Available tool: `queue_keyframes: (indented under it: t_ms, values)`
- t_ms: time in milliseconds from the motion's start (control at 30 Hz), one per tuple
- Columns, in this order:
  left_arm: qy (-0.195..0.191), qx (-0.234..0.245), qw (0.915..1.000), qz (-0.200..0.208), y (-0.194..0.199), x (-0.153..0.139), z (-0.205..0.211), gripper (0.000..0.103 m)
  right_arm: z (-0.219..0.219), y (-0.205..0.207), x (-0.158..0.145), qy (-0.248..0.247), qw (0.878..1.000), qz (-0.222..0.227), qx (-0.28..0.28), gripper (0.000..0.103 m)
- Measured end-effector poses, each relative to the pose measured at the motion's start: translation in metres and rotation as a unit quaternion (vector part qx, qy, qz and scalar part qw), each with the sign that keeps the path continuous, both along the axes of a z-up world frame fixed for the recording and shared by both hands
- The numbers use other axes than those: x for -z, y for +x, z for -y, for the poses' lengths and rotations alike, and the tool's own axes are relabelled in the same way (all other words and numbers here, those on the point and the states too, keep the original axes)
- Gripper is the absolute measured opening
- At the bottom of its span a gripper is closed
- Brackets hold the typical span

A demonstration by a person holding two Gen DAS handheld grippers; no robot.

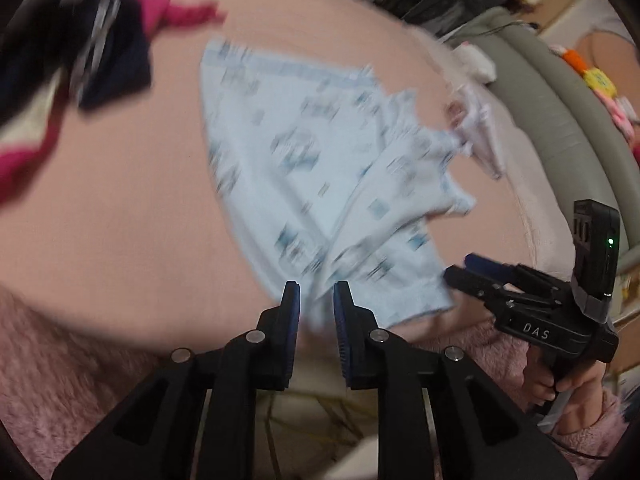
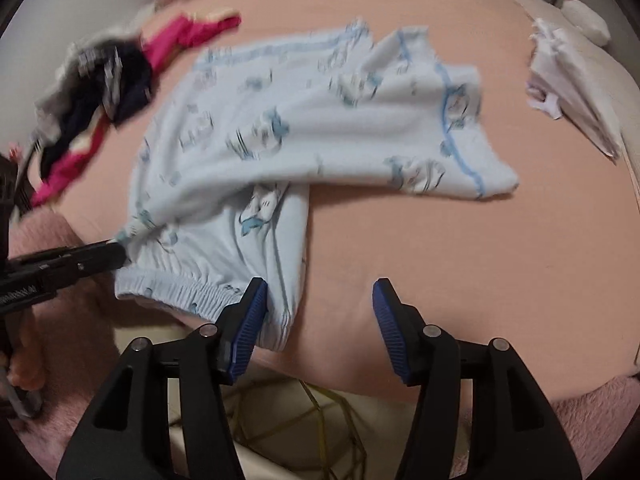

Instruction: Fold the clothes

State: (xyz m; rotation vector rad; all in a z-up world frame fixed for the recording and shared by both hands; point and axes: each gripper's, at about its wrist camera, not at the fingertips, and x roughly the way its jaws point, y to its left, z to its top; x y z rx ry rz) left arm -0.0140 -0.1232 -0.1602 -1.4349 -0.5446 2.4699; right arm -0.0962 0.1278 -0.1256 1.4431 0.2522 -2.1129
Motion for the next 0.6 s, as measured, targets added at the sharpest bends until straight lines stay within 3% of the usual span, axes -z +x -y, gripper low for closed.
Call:
queue_keyframes:
  t_ms: [133,267,433,533,600]
  values:
    - [-0.03,0.049,0.998,-0.025,-0.006,-0.004,-0.03,0.019,0.015,0.005,0.002,-0.014,1.0,-0.012,-0.02,0.055]
    - [-0.065,0.078,0.9941,0.037,-0.017,0.029,-0.045,0.021,0.028,0.01,0.027,0.022,0.999,-0.011,-0.042,0.054]
    - [-0.038,0.027,0.9972,0.058,-0.01,0.033,-0.014,0.019,0.009,0.01,0.032,0.045,0.999,-0.009,-0.026,0.054]
    - [-0.013,0.019,0.9988,0.044,-0.006,0.025,-0.007,0.019,-0.008,0.008,0.03,0.013,1.0,0.006,-0.006,0.056]
    - [-0.016,0.031,0.9993,0.01,-0.004,0.014,-0.015,0.019,-0.009,0.01,0.023,-0.004,1.0,-0.001,-0.001,0.05]
